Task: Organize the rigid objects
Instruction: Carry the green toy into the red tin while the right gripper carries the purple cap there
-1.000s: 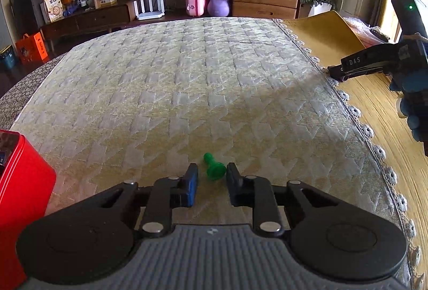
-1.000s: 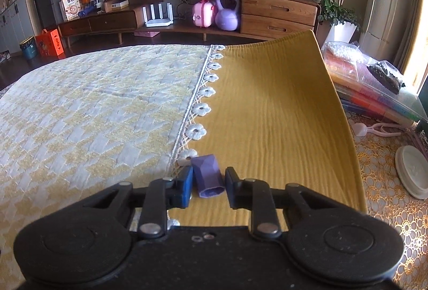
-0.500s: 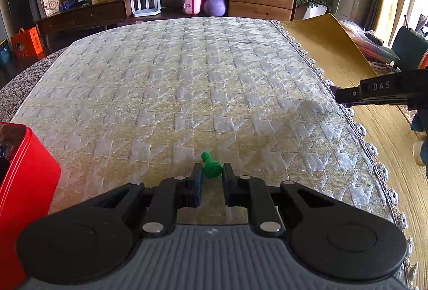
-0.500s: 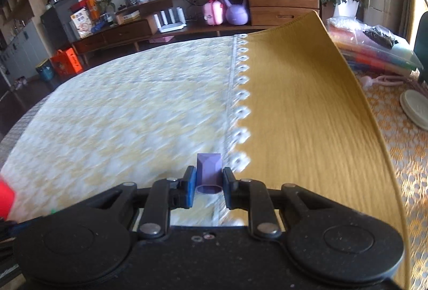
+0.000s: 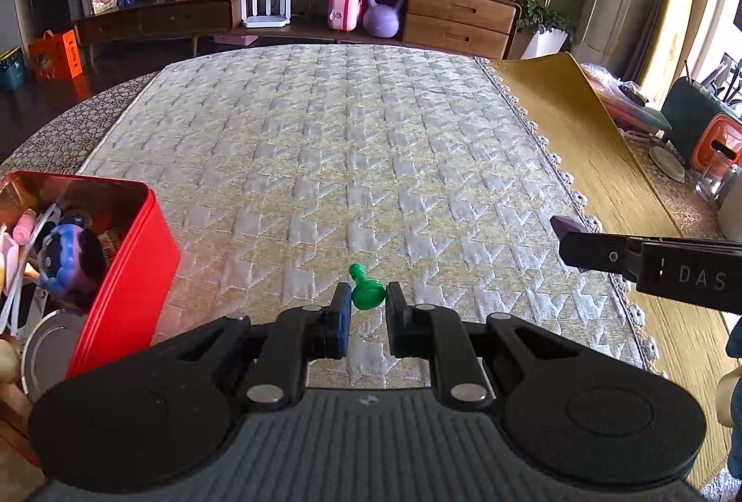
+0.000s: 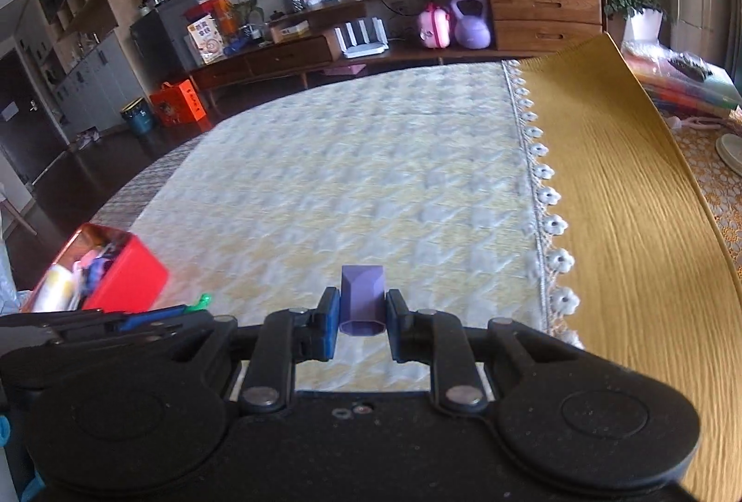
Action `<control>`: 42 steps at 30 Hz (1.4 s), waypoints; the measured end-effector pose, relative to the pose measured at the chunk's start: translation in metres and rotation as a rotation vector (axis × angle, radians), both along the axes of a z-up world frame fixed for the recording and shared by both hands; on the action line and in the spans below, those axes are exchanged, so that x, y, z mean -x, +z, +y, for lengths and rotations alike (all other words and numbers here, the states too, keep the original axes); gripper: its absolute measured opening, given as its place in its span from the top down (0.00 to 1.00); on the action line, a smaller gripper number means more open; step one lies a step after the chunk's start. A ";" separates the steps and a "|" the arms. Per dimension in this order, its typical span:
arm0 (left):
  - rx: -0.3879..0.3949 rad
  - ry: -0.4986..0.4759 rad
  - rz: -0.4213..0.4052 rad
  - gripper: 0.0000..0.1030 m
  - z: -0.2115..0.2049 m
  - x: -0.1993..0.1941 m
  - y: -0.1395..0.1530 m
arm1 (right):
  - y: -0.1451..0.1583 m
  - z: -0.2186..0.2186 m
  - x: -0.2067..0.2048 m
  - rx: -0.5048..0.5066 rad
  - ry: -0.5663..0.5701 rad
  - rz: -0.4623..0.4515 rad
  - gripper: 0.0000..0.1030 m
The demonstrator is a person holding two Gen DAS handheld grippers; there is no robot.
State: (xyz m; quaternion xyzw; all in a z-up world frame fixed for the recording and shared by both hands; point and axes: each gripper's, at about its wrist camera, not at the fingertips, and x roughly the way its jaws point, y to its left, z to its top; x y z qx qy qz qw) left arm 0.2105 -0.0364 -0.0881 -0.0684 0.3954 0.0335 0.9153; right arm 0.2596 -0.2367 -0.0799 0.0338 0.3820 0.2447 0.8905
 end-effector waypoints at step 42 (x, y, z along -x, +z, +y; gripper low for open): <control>-0.010 0.111 -0.021 0.85 0.226 0.088 0.053 | 0.046 0.232 0.079 0.089 0.251 -0.120 0.81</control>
